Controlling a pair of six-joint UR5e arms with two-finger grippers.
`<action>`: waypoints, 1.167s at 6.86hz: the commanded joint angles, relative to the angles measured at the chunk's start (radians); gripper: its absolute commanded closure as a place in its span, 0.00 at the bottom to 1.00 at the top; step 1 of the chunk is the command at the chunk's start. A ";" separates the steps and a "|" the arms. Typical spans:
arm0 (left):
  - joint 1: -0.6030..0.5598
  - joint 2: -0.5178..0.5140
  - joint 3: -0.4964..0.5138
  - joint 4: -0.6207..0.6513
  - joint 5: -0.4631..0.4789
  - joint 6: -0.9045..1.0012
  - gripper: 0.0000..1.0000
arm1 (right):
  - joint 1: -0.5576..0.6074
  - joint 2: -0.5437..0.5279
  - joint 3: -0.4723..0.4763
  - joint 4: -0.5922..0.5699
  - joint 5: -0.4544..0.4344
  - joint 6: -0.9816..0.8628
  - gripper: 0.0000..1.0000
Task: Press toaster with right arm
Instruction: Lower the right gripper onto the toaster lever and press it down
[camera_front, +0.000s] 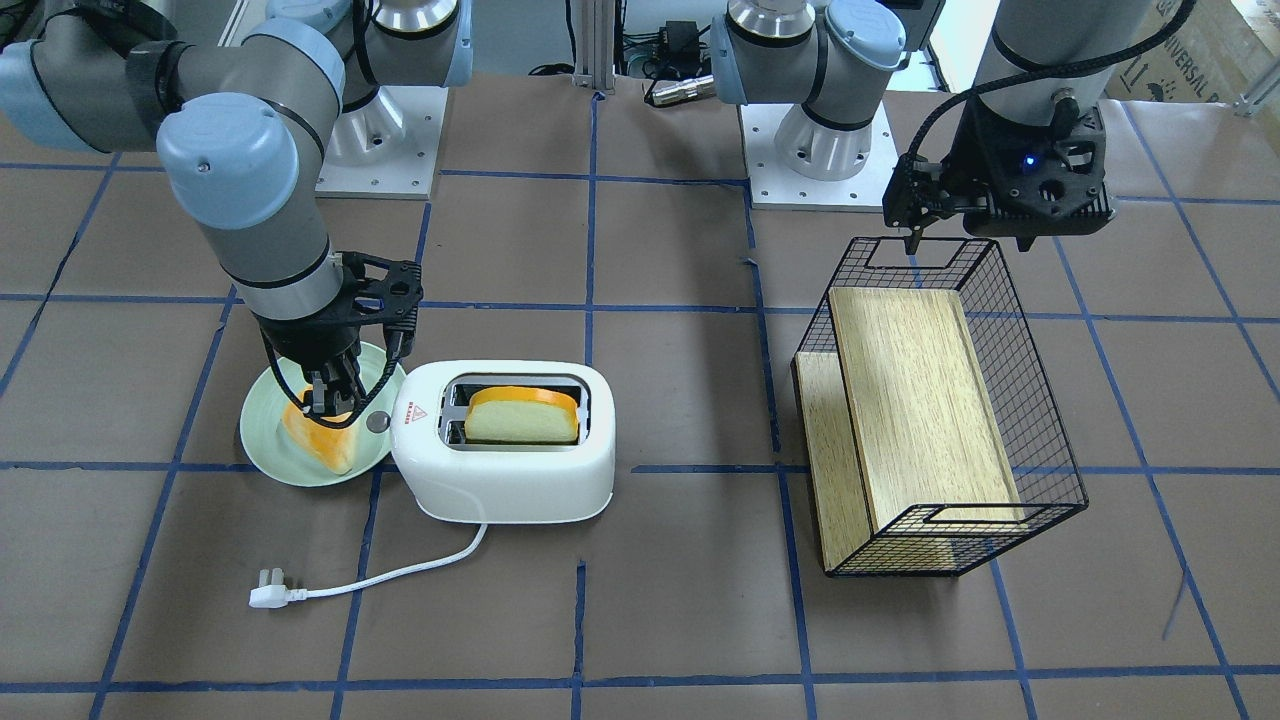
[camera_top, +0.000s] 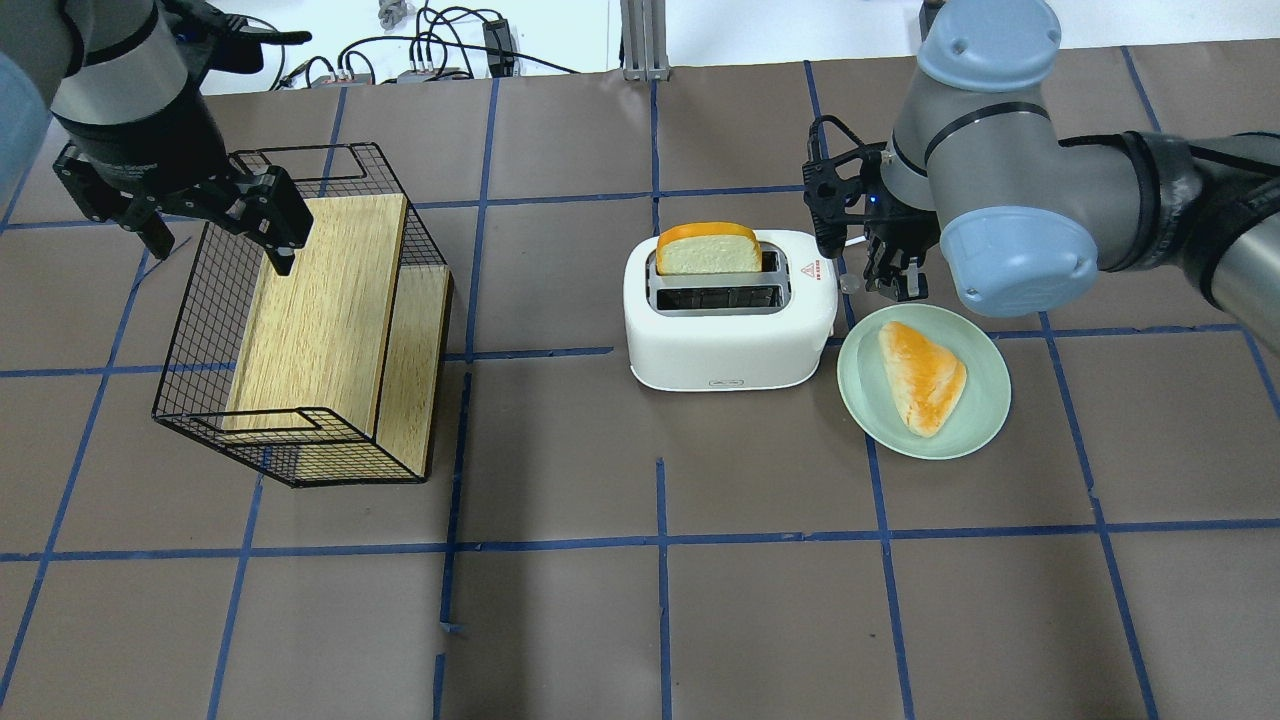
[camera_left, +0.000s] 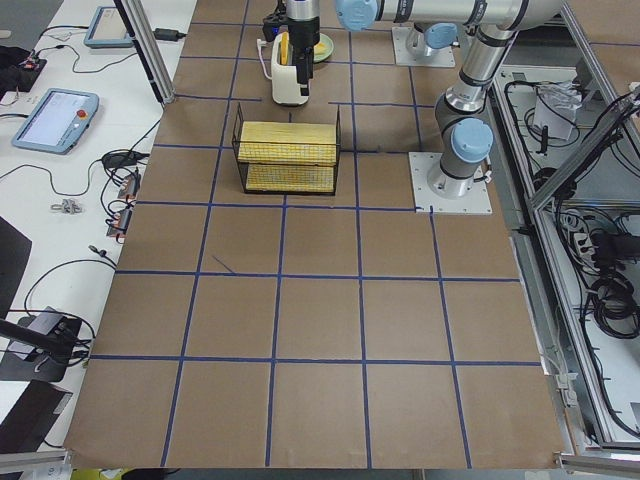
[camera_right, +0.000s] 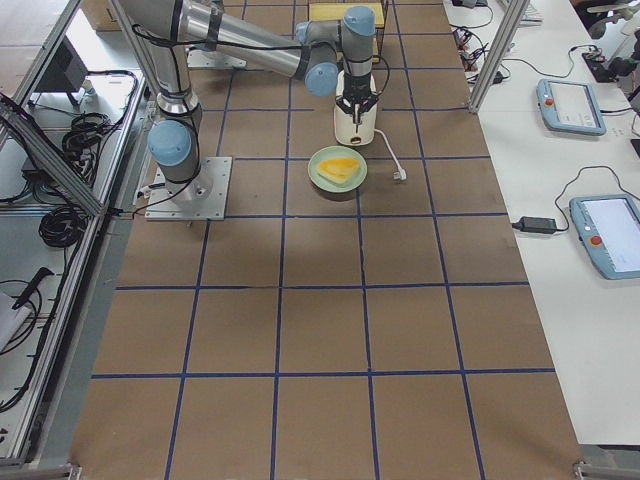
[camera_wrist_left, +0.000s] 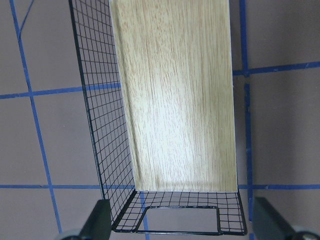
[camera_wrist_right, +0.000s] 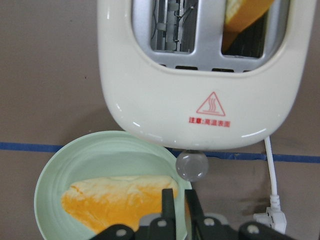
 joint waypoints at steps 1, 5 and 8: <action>0.000 0.000 0.000 0.000 0.000 0.000 0.00 | 0.001 0.033 -0.008 -0.006 0.028 0.020 0.78; 0.000 0.000 0.000 0.000 0.000 -0.001 0.00 | 0.001 0.096 -0.004 -0.047 0.018 0.011 0.77; 0.000 0.000 0.000 0.000 0.000 0.000 0.00 | 0.001 0.143 -0.009 -0.063 0.016 0.012 0.77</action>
